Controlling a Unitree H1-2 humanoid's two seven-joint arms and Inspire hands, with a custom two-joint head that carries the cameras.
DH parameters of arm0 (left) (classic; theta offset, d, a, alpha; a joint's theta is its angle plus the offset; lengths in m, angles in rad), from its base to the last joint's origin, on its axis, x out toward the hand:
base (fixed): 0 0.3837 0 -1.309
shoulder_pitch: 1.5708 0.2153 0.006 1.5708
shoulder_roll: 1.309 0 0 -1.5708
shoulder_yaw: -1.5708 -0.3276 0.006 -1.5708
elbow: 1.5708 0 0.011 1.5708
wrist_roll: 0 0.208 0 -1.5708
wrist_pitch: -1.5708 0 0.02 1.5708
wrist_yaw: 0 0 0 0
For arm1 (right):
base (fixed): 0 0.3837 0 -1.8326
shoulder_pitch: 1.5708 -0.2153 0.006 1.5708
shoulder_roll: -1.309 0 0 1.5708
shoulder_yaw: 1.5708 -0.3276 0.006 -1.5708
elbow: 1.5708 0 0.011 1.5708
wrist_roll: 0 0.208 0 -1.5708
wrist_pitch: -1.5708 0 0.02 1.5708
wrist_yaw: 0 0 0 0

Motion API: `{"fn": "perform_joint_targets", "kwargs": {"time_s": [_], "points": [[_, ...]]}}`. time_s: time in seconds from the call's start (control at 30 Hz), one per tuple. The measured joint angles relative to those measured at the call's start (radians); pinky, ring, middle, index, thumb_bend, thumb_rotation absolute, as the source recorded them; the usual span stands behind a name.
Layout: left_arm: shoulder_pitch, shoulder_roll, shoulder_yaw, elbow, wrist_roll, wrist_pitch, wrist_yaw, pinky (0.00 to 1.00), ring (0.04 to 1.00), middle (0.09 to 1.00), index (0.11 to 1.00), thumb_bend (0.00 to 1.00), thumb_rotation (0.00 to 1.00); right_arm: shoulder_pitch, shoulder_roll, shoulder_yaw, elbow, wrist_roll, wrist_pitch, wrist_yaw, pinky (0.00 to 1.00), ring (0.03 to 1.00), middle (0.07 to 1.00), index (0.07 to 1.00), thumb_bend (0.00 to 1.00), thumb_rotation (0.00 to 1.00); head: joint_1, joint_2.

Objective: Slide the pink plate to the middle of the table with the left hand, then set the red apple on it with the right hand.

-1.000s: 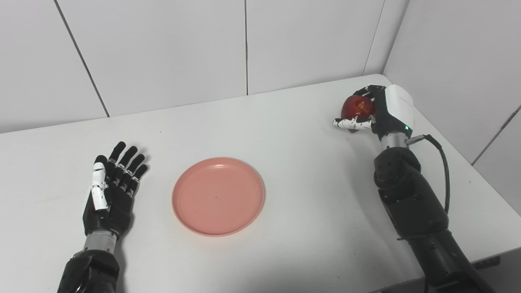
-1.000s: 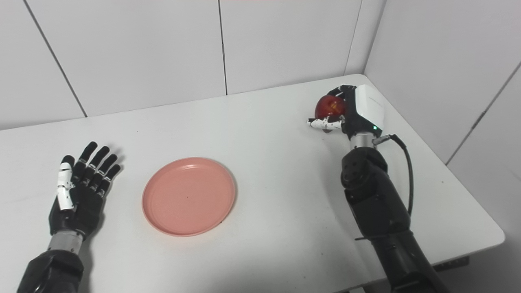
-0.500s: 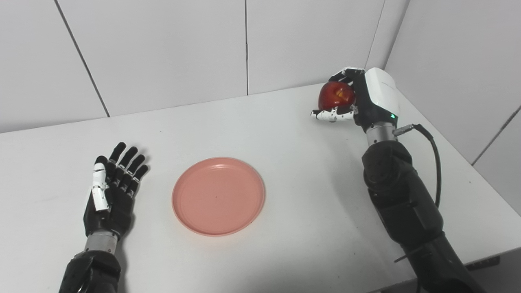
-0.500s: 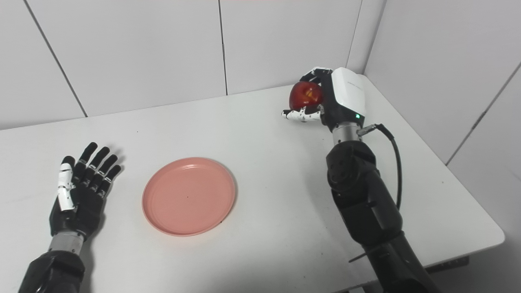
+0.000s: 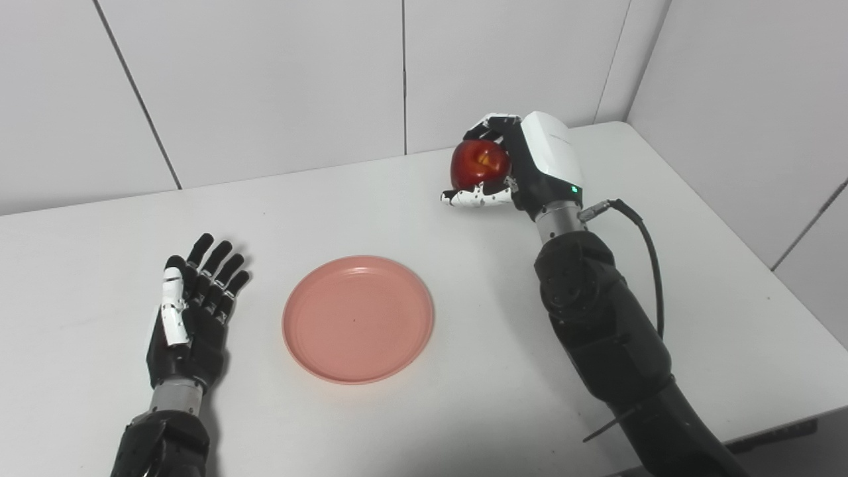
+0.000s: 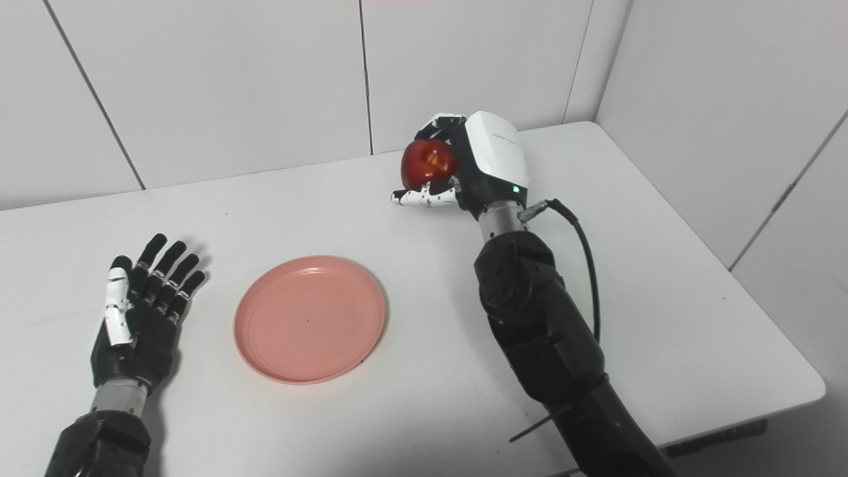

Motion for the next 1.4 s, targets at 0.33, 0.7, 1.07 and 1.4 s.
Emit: {"fn": "perform_joint_targets", "kwargs": {"time_s": [0.33, 0.7, 1.07, 1.4], "points": [[0.005, -0.038, -0.019, -0.019, 0.039, 0.005, 0.05, 0.87, 0.866, 0.875, 0.861, 0.38, 1.0, -0.038, 0.09, 0.087, 0.003, -0.027, -0.008, 0.004, 0.25, 0.336, 0.424, 0.484, 0.52, 0.13, 0.089, 0.009], [0.006, -0.068, -0.034, -0.026, 0.055, 0.014, 0.073, 0.87, 0.867, 0.876, 0.858, 0.38, 1.0, -0.042, 0.17, 0.163, 0.029, -0.038, -0.038, 0.028, 0.21, 0.297, 0.398, 0.485, 0.52, 0.13, 0.19, 0.023], [0.005, -0.095, -0.018, -0.037, 0.058, 0.03, 0.102, 0.86, 0.86, 0.866, 0.85, 0.38, 1.0, 0.004, 0.185, 0.225, 0.057, -0.027, -0.059, 0.043, 0.21, 0.293, 0.393, 0.485, 0.52, 0.13, 0.245, 0.038], [-0.001, -0.104, -0.005, -0.043, 0.066, 0.041, 0.125, 0.85, 0.854, 0.859, 0.842, 0.38, 1.0, 0.035, 0.188, 0.248, 0.071, -0.021, -0.079, 0.066, 0.23, 0.31, 0.409, 0.486, 0.52, 0.13, 0.27, 0.052]]}}
